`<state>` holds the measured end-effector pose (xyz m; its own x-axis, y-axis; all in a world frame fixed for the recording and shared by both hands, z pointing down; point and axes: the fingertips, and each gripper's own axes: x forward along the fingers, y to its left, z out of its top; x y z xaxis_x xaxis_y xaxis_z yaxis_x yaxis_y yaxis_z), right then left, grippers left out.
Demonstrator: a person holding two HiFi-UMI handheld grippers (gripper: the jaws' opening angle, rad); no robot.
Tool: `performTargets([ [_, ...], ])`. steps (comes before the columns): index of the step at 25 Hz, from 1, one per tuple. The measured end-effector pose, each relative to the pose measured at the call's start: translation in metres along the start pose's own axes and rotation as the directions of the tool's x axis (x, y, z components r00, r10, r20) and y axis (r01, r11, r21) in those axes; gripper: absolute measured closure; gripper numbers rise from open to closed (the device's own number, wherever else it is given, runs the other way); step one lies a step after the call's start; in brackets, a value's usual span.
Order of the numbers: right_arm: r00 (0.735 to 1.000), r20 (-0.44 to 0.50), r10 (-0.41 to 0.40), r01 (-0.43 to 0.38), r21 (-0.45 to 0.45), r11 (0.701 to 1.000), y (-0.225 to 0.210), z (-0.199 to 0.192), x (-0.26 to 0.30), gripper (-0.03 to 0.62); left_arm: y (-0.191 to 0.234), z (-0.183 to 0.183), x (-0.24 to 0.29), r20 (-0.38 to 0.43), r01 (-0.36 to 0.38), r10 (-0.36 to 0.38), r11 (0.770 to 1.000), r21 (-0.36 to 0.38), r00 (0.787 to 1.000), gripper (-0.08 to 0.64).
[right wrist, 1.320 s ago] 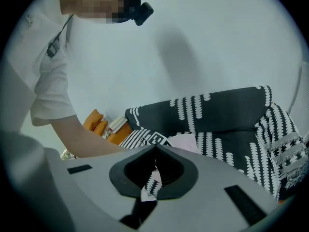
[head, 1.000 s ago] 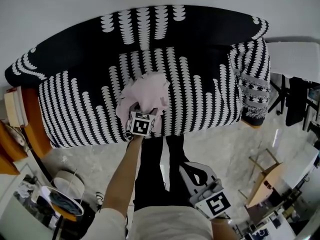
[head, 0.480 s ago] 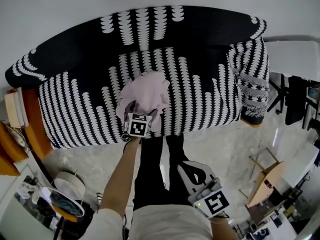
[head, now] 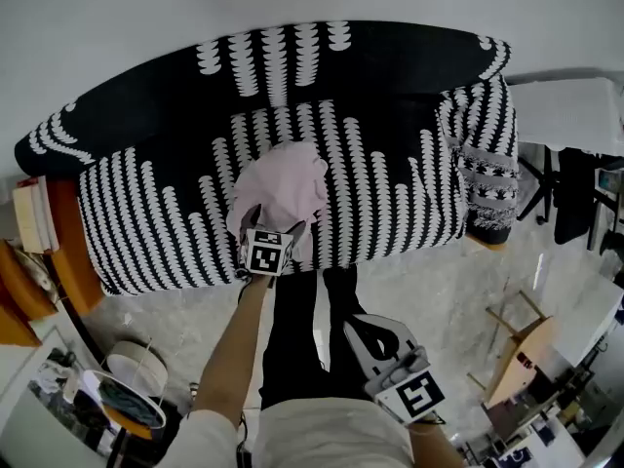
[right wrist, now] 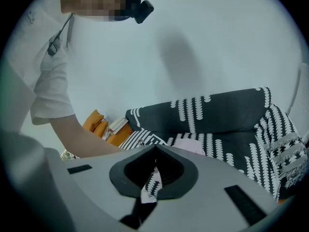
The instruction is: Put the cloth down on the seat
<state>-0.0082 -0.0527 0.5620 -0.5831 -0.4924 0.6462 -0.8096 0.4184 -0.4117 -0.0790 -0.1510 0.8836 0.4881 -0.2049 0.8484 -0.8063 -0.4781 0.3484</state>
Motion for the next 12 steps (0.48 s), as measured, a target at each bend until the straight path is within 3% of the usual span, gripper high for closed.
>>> performTargets([
  [12, 0.998, 0.066, -0.01, 0.012, -0.026, 1.0, 0.001, 0.021, -0.018, 0.584, -0.008, 0.022, -0.033, 0.047, -0.014, 0.014, 1.0, 0.0, 0.999, 0.078],
])
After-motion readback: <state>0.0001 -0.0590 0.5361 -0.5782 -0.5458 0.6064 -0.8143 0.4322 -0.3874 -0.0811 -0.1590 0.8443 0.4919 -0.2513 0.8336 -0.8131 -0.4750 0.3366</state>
